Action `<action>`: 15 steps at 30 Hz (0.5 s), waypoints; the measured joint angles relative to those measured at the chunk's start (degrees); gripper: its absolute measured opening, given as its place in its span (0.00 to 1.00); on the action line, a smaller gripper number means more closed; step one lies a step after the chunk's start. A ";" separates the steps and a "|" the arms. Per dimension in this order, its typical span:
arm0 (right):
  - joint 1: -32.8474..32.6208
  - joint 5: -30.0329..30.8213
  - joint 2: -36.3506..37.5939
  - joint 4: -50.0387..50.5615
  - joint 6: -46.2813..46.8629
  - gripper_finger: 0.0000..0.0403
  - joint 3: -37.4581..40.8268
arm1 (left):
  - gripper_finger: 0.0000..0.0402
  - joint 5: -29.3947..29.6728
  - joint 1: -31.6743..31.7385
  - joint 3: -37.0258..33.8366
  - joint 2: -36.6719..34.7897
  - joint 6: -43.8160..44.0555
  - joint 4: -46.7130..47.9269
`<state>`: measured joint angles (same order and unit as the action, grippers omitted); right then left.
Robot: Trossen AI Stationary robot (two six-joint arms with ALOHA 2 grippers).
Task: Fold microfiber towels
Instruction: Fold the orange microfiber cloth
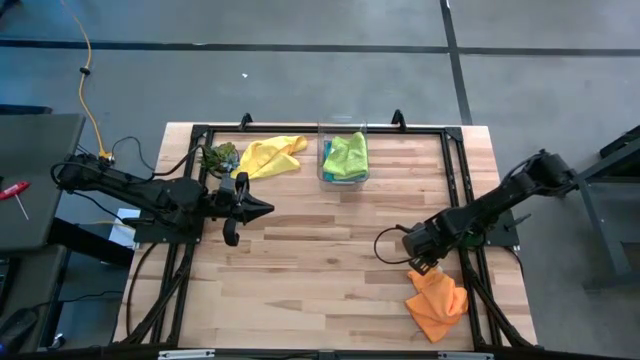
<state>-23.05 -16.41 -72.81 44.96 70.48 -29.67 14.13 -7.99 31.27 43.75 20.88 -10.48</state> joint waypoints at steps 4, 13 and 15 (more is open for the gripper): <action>0.00 -0.15 -1.92 -0.69 -1.28 0.27 -0.02 | 0.00 -0.02 0.00 -0.01 0.00 0.13 0.00; 0.15 -0.64 -2.52 -0.70 -2.92 0.22 -0.13 | 0.00 -0.02 0.04 -0.02 0.02 0.05 0.00; 0.15 -0.65 -2.52 -0.54 -3.12 0.19 -0.11 | 0.00 -0.02 0.04 -0.02 0.02 0.07 0.00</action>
<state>-22.90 -17.06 -75.33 44.42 67.36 -29.78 14.11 -7.94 31.24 43.77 20.95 -10.48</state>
